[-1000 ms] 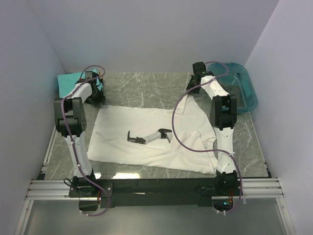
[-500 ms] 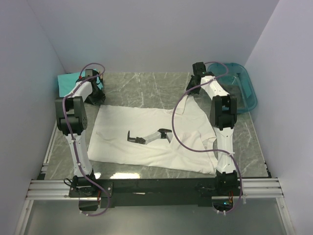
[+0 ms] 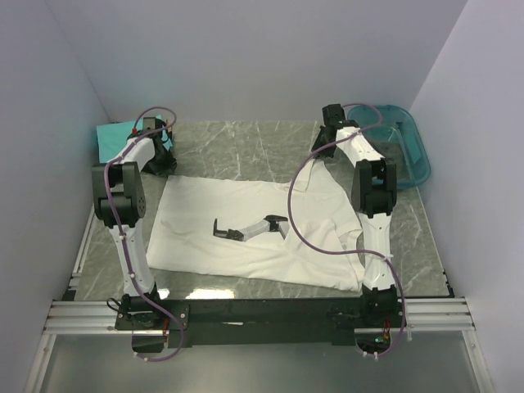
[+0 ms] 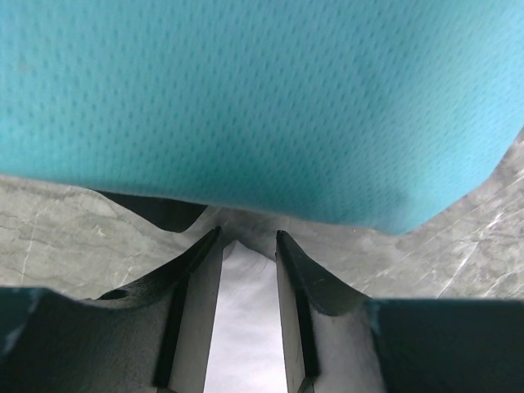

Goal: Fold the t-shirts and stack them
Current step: Fold the tshirt

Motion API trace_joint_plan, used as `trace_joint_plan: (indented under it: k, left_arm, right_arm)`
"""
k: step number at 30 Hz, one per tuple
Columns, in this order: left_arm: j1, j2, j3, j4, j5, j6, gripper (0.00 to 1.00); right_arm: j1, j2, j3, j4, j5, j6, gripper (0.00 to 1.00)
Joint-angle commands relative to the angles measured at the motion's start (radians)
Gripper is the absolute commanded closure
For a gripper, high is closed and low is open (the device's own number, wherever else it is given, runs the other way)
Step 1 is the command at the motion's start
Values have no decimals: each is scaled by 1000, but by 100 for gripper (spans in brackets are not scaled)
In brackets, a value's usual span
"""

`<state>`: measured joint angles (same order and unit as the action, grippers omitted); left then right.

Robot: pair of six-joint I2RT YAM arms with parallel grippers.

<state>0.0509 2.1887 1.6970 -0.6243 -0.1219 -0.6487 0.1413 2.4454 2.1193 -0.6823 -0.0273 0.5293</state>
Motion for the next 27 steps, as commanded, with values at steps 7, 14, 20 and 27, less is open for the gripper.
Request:
trace_joint_plan:
  k: [7,14,20,27]
  left_arm:
    - [-22,8,-10,-45,11,4,66]
    - [-23,31,1,-64,1,18,80]
    - [-23,26,-14,-61,22,27,95]
    - [-23,2,7,-51,70,26,100]
  right_arm:
    - [4,-80,-15,12,10,-3,100]
    - [4,-94,-33,18,17,-5,100]
    - [4,-105,-44,23,12,0,100]
    - [1,-129,5,-2,26,-15,100]
